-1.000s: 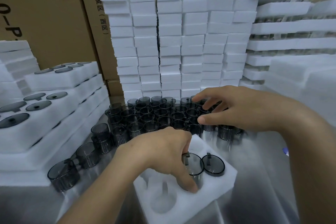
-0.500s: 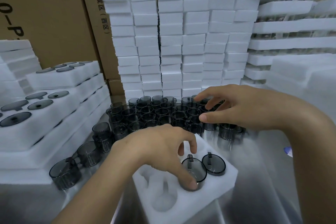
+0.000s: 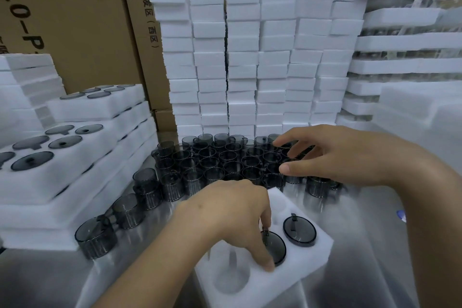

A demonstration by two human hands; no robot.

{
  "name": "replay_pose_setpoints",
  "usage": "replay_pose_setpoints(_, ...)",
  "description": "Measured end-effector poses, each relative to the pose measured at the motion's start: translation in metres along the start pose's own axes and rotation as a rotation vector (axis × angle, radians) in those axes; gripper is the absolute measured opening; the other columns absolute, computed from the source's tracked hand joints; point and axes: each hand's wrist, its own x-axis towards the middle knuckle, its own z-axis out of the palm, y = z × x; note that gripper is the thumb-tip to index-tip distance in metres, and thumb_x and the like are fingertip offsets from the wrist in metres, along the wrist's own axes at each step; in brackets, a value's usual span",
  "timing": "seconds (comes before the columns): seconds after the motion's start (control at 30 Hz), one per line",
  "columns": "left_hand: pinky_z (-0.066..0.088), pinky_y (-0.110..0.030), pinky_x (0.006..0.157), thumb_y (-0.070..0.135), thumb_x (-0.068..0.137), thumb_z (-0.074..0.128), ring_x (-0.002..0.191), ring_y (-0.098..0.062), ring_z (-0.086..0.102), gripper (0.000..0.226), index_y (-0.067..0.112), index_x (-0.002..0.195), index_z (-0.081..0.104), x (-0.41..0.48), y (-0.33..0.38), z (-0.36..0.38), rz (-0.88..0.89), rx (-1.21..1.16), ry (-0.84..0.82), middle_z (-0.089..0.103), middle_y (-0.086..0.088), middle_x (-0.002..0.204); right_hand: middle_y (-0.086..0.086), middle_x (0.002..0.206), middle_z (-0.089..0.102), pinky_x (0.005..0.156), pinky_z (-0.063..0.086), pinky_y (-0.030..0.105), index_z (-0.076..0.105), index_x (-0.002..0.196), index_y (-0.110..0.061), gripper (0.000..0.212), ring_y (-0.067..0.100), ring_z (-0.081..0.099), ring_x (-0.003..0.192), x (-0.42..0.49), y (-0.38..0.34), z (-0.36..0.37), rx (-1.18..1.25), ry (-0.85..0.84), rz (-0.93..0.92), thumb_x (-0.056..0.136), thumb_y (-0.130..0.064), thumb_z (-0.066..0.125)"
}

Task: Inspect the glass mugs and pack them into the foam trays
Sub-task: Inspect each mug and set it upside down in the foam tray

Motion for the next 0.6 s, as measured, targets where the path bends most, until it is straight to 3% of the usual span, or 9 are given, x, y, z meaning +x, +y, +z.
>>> replay_pose_setpoints(0.13,0.057,-0.03,0.07,0.066,0.065,0.092,0.082,-0.012,0.069,0.054,0.029,0.103,0.081,0.003,0.005,0.002,-0.02,-0.004,0.036,0.076,0.012,0.091,-0.033,0.12,0.064,0.103,0.051,0.033,0.05,0.128,-0.073,0.054,-0.008,0.064,0.11,0.005,0.005,0.001,0.007,-0.008,0.008,0.078,-0.082,0.067)
replay_pose_setpoints(0.23,0.059,-0.033,0.074,0.065,0.065,0.093,0.084,-0.016,0.069,0.05,0.025,0.093,0.08,0.006,0.006,0.006,-0.003,0.005,0.029,0.076,0.009,0.086,-0.031,0.119,0.066,0.1,0.052,0.031,0.054,0.127,-0.071,0.049,-0.006,0.064,0.11,0.018,0.011,0.009,0.032,-0.041,0.008,0.081,-0.079,0.068)
replay_pose_setpoints(0.3,0.06,-0.034,0.073,0.067,0.068,0.089,0.082,-0.012,0.07,0.048,0.026,0.092,0.081,0.003,0.002,0.003,0.026,0.01,0.041,0.077,0.01,0.086,-0.025,0.122,0.066,0.101,0.054,0.033,0.059,0.132,-0.06,0.039,-0.001,0.065,0.112,0.034,0.016,0.023,0.026,-0.043,0.0,0.094,-0.064,0.068)
replay_pose_setpoints(0.4,0.048,-0.025,0.056,0.059,0.083,0.082,0.059,-0.002,0.059,0.04,0.02,0.076,0.071,-0.002,-0.007,-0.007,0.079,-0.123,0.148,0.069,0.017,0.065,-0.008,0.132,0.065,0.104,0.051,0.034,0.063,0.14,-0.037,0.033,0.015,0.064,0.118,0.066,0.034,0.05,-0.131,0.001,0.044,0.107,-0.03,0.059)
replay_pose_setpoints(0.5,0.04,-0.027,0.055,0.044,0.093,0.076,0.05,-0.009,0.041,0.046,0.016,0.068,0.05,-0.006,-0.02,-0.02,0.121,-0.282,0.332,0.047,0.009,0.055,-0.006,0.111,0.06,0.081,0.049,0.027,0.066,0.135,-0.036,0.043,0.017,0.062,0.098,0.088,0.055,0.066,-0.218,-0.055,0.124,0.105,-0.009,0.052)
replay_pose_setpoints(0.6,0.042,-0.031,0.058,0.041,0.097,0.071,0.053,-0.01,0.039,0.044,0.017,0.069,0.048,-0.003,-0.035,-0.021,0.076,-0.308,0.392,0.047,0.008,0.057,-0.009,0.098,0.059,0.065,0.047,0.023,0.067,0.133,-0.039,0.053,0.011,0.06,0.082,0.099,0.069,0.08,-0.248,-0.09,0.159,0.101,-0.002,0.047)
